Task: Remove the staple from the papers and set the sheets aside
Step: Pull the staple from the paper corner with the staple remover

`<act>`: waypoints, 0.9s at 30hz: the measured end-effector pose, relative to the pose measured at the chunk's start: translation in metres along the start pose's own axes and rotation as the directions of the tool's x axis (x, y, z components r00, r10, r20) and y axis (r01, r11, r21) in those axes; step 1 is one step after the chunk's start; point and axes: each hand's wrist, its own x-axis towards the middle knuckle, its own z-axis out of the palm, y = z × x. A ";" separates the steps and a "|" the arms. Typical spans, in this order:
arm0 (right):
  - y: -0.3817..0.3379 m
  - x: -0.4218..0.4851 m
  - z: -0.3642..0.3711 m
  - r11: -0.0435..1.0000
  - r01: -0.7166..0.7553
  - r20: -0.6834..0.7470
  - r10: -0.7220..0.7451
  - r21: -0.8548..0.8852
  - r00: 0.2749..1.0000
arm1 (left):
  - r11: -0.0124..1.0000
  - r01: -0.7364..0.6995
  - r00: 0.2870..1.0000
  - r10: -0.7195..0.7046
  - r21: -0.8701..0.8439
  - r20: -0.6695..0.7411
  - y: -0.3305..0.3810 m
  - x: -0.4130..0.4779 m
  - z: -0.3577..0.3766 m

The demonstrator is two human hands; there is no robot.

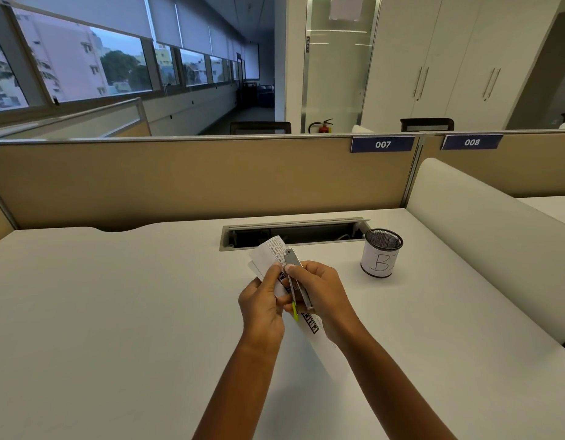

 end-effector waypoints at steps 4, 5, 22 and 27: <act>0.008 0.002 -0.003 0.986 0.027 -0.020 -0.031 -0.163 0.999 | 0.995 0.048 0.999 -0.048 -0.088 0.000 0.002 -0.001 0.000; 0.010 0.002 -0.004 0.971 0.040 -0.022 -0.046 -0.234 0.999 | 0.993 0.059 0.998 -0.059 -0.097 0.004 0.002 -0.001 -0.001; 0.009 0.008 -0.013 0.828 0.217 0.042 -0.229 -0.517 0.973 | 0.994 0.097 0.995 -0.098 -0.054 -0.010 0.008 0.002 -0.011; 0.006 0.007 -0.017 0.924 0.116 0.095 -0.087 -0.364 0.992 | 1.000 -0.003 0.999 0.002 -0.027 -0.040 0.002 0.000 -0.012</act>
